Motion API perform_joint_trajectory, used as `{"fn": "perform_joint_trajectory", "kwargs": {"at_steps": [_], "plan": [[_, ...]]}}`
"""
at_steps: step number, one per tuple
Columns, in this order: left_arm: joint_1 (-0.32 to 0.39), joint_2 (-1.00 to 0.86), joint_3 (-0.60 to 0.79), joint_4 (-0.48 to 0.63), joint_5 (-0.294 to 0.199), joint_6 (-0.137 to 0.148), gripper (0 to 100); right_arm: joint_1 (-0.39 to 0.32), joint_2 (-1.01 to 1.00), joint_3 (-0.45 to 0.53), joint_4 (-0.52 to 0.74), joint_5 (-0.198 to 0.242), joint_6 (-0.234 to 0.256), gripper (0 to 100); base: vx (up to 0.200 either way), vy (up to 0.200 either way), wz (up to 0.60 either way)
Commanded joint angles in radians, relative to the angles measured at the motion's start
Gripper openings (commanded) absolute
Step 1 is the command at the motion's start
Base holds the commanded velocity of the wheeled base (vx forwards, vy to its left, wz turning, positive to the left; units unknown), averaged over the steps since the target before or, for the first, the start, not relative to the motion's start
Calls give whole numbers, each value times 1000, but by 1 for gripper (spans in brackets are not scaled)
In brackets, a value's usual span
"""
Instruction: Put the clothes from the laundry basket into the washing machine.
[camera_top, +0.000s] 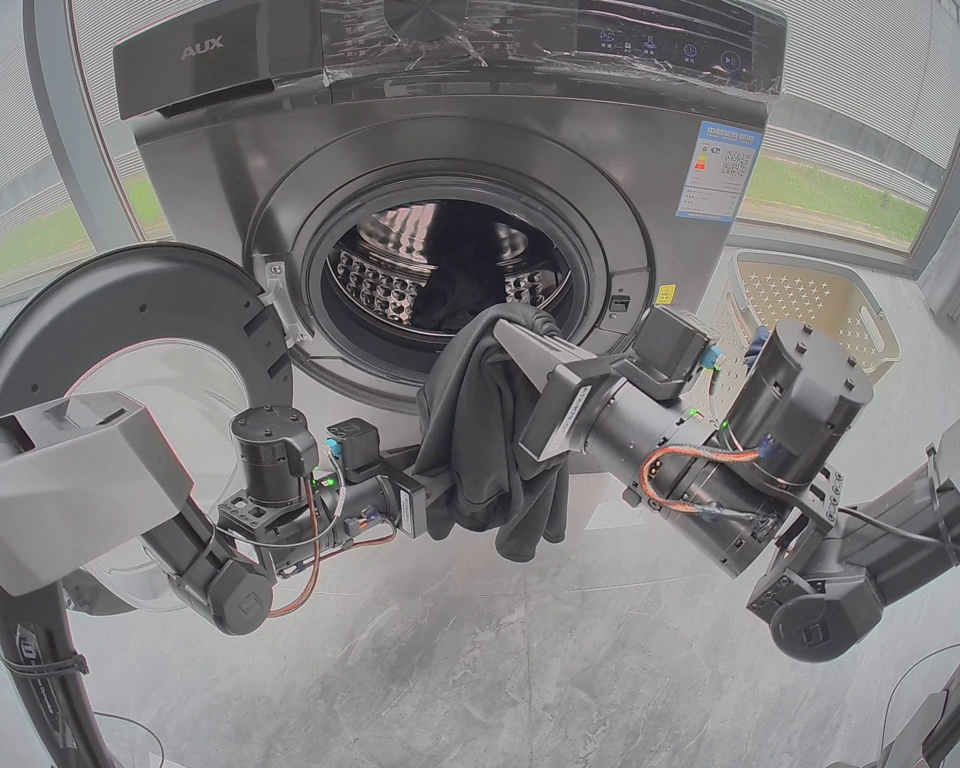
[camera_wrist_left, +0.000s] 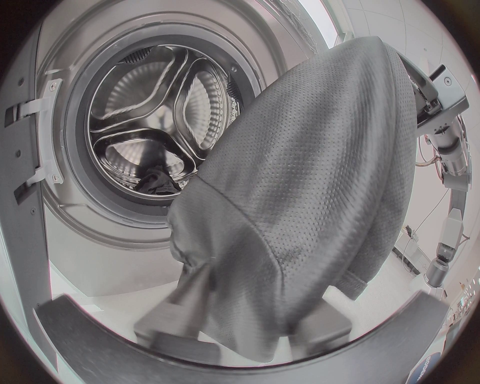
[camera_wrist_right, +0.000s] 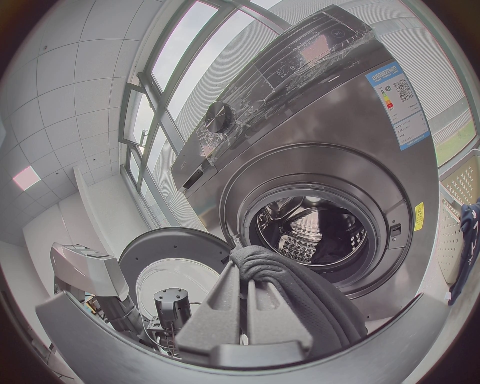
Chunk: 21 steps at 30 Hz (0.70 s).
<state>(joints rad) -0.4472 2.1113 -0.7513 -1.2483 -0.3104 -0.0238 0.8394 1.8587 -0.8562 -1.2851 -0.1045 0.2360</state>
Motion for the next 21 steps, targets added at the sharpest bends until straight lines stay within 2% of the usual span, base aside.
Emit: {"fn": "perform_joint_trajectory", "kwargs": {"at_steps": [1,6,13,21], "plan": [[-1,15,0,-26,4,-4,0,0,2,6,0,0,0,0,0,0,0],[1,-22,47,-114,8,-28,0,-14,7,11,0,2,-1,0,0,0,0],[1,-175,231,-226,11,-31,0,-39,53,12,-2,0,-4,0,0,0,0],[-19,-290,308,-293,8,-39,0,-43,109,14,-5,2,-10,0,0,0,0]]}}
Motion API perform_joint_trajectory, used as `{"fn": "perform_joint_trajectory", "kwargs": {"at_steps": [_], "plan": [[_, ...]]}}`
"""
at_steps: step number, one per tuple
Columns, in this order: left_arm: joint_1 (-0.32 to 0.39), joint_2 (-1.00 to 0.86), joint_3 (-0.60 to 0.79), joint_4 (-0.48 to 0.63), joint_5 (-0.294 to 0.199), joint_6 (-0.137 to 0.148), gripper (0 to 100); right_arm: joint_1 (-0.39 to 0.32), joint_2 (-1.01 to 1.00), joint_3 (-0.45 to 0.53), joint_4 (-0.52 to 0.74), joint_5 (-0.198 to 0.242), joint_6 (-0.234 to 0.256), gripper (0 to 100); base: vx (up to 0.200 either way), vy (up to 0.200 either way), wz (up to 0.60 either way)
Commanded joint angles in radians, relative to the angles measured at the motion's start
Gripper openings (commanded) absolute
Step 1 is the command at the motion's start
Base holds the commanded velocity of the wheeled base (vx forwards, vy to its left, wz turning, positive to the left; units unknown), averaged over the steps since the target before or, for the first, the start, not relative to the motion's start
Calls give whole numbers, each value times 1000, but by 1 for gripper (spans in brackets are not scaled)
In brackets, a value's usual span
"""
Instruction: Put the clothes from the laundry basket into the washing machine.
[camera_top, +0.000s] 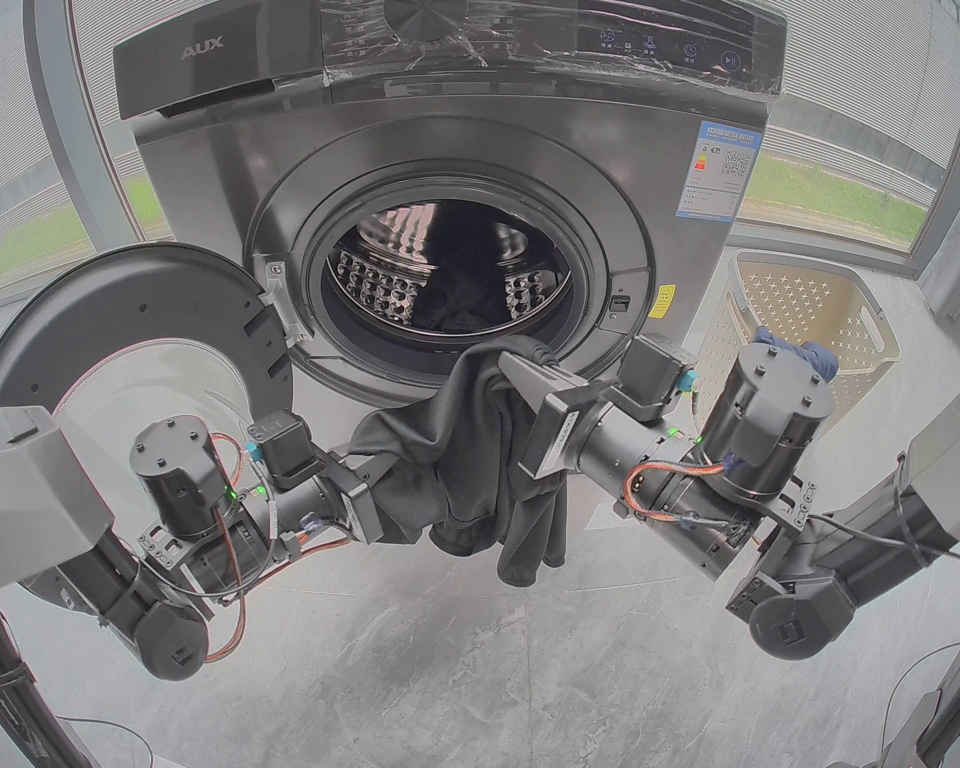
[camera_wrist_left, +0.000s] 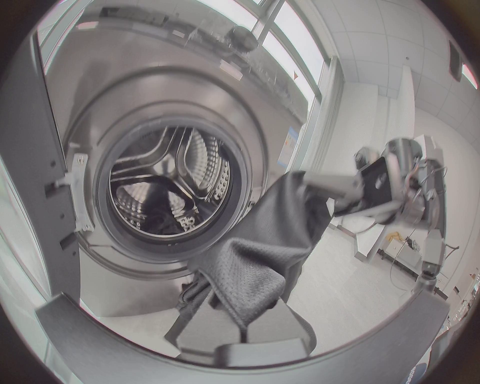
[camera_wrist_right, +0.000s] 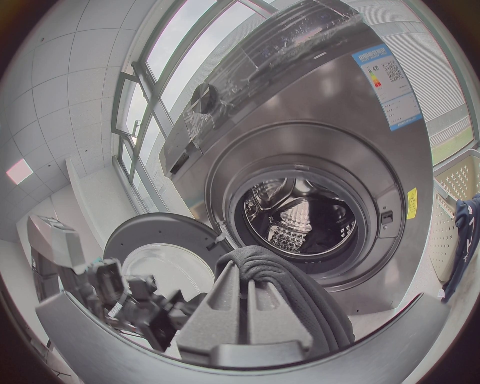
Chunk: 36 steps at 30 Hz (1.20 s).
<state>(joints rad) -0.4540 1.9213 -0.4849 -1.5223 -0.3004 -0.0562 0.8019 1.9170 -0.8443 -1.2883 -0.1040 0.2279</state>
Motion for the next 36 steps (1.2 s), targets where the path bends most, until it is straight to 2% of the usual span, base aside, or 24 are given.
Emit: {"fn": "perform_joint_trajectory", "kwargs": {"at_steps": [1,6,7,11,15,17,22,29,36], "plan": [[-12,-105,40,-19,-2,-13,0,-6,56,2,-3,3,-2,0,0,0,0],[-31,-133,26,-21,-2,-25,0,-6,80,21,-42,10,-7,0,0,0,0],[-37,-137,25,-21,-2,-27,0,-4,86,24,-46,10,-12,100,0,0,0],[-52,-156,-9,-21,4,-48,0,-3,91,45,-52,14,-13,100,0,0,0],[-63,-160,-61,-21,73,-71,0,5,91,100,-45,20,-24,100,0,0,0],[-66,-157,-87,-21,101,-73,0,8,97,128,-43,20,-36,100,0,0,0],[-66,-150,-113,-21,126,-73,0,5,116,160,-52,20,-67,100,0,0,0],[-66,-145,-143,-19,159,-74,0,-3,131,179,-55,18,-68,100,0,0,0],[-63,-137,-156,-19,167,-74,0,17,142,168,-60,17,-71,100,0,0,0]]}}
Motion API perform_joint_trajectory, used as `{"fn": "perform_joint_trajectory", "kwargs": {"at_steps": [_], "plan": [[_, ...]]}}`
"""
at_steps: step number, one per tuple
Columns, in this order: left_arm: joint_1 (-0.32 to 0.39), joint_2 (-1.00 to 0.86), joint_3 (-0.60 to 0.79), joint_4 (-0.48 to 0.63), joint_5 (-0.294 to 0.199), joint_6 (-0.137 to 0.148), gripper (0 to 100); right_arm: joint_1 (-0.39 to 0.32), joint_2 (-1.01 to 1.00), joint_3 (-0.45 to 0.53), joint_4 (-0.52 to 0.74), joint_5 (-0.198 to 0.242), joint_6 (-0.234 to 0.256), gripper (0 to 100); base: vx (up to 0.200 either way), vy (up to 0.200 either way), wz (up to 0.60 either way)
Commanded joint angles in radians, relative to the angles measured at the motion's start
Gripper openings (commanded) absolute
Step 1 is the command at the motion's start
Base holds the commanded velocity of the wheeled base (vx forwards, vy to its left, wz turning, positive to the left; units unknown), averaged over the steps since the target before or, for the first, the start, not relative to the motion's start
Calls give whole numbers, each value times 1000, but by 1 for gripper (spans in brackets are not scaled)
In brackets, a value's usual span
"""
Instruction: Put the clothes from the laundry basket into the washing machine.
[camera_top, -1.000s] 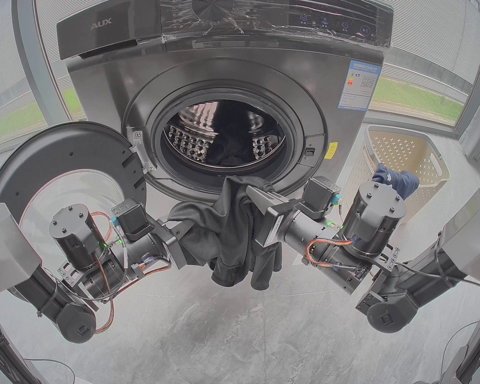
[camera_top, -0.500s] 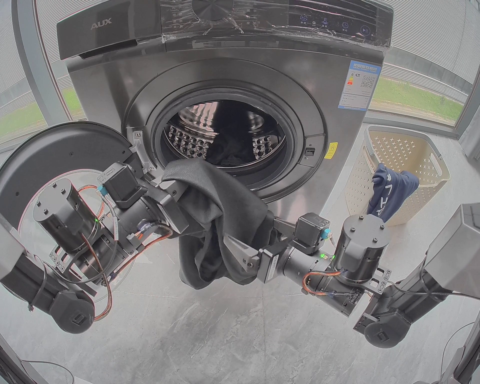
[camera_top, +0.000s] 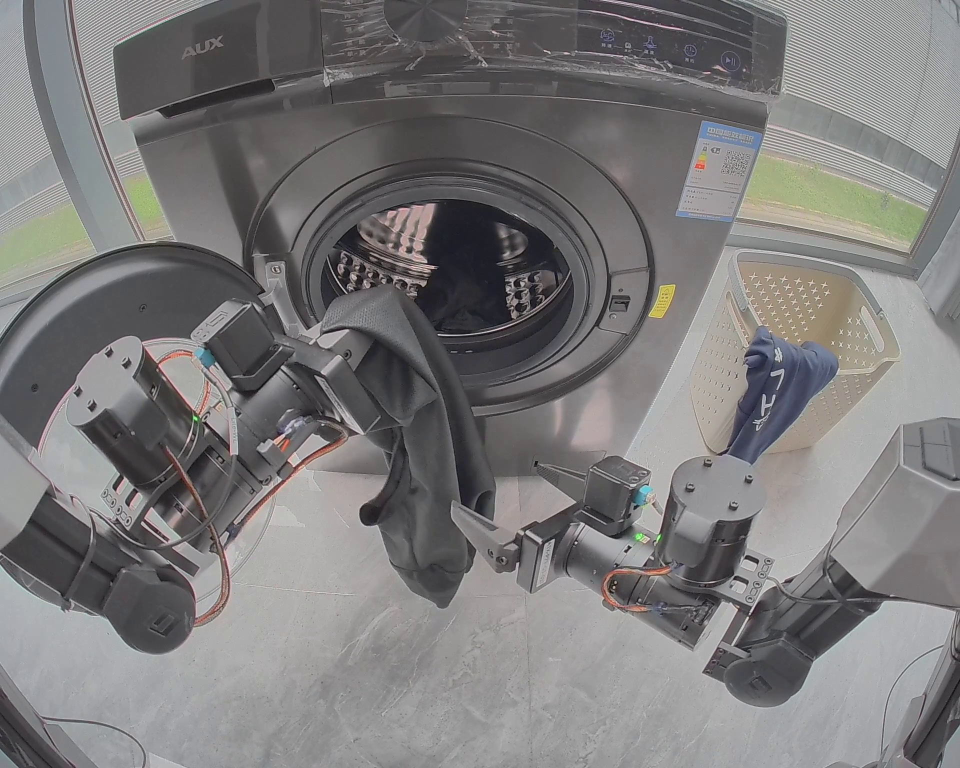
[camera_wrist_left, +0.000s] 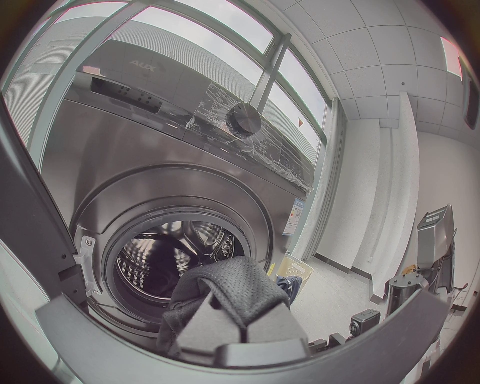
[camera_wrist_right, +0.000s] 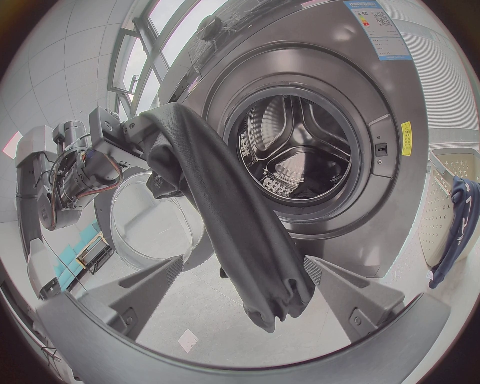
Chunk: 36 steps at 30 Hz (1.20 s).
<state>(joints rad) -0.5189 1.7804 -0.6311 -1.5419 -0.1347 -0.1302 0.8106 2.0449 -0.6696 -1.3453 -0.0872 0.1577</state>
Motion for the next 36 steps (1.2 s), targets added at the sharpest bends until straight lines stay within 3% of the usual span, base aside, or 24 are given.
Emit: {"fn": "perform_joint_trajectory", "kwargs": {"at_steps": [1,7,16,21,27,36], "plan": [[2,5,-13,0,6,0,0,12,17,-8,-11,0,-1,100,0,0,0],[2,30,-65,0,61,-3,0,30,44,-10,-40,3,-10,100,0,0,0],[0,36,-91,2,72,-6,0,82,107,-54,-67,38,-3,100,0,0,0],[-1,88,-187,17,75,-6,0,70,153,-117,-51,40,-3,100,0,0,0],[-3,122,-312,66,118,-6,0,24,253,-171,-49,40,-12,100,0,0,0],[-6,105,-335,77,119,-17,0,-27,379,-300,-18,50,-27,100,0,0,0]]}}
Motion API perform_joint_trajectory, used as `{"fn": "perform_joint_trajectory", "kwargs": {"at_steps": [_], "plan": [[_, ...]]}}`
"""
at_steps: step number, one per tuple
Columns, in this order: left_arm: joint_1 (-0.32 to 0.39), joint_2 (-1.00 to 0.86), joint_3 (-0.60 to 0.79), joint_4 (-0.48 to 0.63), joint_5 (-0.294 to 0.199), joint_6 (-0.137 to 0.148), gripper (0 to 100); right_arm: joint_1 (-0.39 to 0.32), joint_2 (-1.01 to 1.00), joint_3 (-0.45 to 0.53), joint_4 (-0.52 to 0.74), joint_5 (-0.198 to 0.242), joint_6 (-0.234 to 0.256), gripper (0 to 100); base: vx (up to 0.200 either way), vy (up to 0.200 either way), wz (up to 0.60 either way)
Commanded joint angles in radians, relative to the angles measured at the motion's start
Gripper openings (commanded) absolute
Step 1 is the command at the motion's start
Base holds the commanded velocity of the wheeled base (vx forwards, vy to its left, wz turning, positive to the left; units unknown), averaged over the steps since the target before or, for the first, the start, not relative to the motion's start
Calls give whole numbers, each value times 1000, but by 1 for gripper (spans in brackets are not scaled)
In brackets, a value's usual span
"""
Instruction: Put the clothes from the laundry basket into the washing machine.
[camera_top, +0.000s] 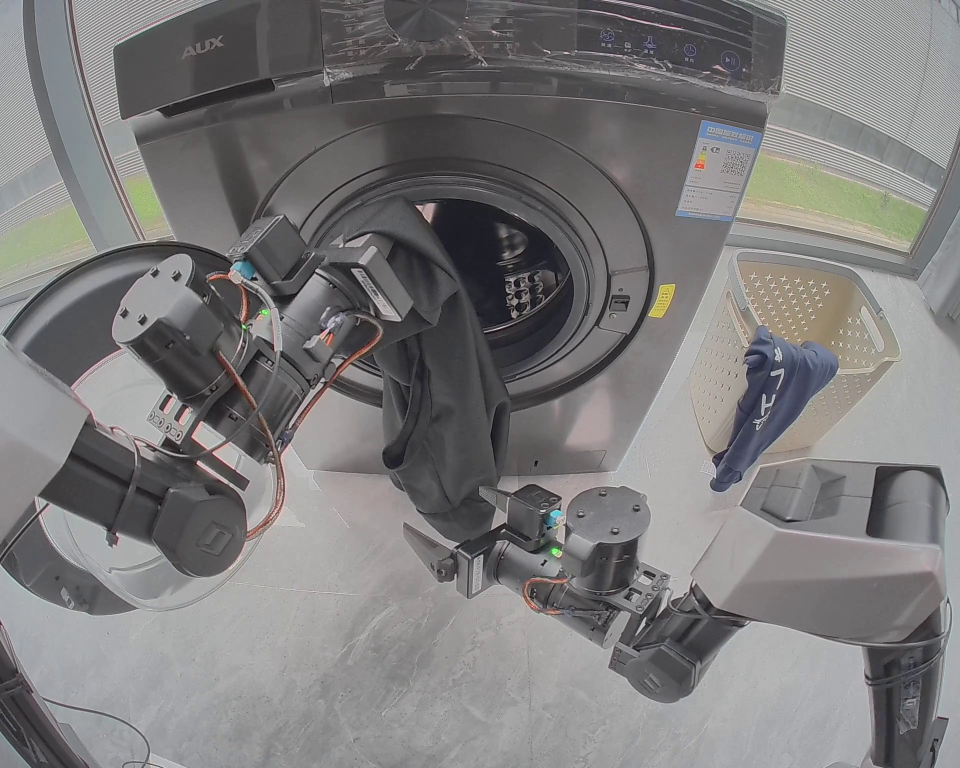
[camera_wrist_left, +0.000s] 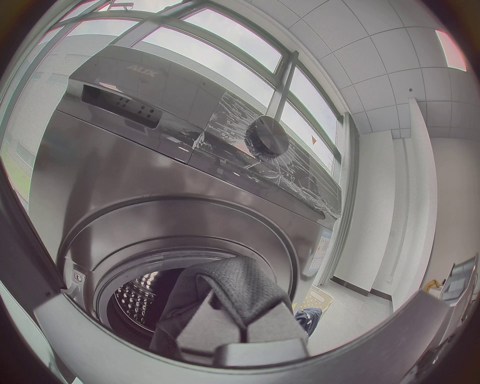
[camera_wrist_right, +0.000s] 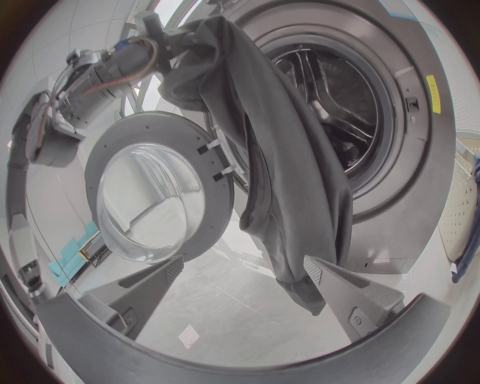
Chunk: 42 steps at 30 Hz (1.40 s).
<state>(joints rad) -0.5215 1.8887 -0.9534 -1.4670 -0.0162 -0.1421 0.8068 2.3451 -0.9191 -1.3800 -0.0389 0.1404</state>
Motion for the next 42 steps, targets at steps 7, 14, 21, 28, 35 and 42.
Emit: {"fn": "perform_joint_trajectory", "kwargs": {"at_steps": [7,14,21,28,35,42], "plan": [[-26,-2,-62,4,24,-10,0,-60,138,-147,52,2,-25,100,0,0,0],[-28,-3,-53,-1,27,-10,0,-90,215,-288,127,2,-28,100,0,0,0],[-28,-8,-39,-6,30,-31,0,-117,299,-438,170,-1,-39,100,0,0,0],[-26,-22,-18,-12,30,-47,0,-136,339,-534,174,-10,-39,0,0,0,0],[-5,-25,25,-15,30,-59,0,-129,324,-498,153,-10,-41,0,0,0,0],[38,-25,41,-19,35,-60,0,-129,157,-222,39,-6,-65,0,0,0,0]]}}
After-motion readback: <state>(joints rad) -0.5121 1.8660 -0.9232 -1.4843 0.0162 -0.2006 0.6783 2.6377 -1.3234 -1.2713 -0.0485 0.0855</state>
